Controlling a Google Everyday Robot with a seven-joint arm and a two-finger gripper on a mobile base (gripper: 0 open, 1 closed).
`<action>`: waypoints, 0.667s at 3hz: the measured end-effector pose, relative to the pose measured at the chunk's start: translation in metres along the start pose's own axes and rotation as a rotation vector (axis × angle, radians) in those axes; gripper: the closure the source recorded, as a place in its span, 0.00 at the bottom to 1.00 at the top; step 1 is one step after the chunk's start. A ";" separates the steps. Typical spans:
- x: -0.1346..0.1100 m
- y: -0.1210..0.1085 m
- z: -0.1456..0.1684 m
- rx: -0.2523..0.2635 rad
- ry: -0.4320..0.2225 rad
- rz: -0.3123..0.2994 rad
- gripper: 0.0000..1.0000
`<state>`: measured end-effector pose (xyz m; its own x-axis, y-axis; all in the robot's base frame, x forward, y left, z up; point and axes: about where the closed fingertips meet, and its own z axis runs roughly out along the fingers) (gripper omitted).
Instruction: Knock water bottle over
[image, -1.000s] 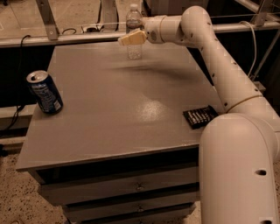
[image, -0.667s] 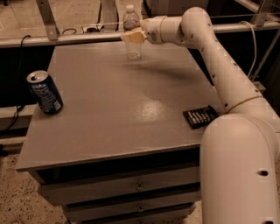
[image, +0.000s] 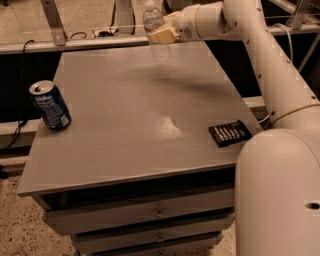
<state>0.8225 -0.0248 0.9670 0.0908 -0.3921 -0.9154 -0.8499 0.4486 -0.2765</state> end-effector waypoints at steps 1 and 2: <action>0.005 0.027 -0.025 -0.115 0.107 -0.069 1.00; 0.032 0.054 -0.053 -0.233 0.244 -0.074 1.00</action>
Offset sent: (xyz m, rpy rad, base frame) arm -0.1565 -0.0859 -0.0657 -0.5300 0.4084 0.4063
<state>0.7521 -0.0552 0.9386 0.0541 -0.6100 -0.7906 -0.9439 0.2271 -0.2398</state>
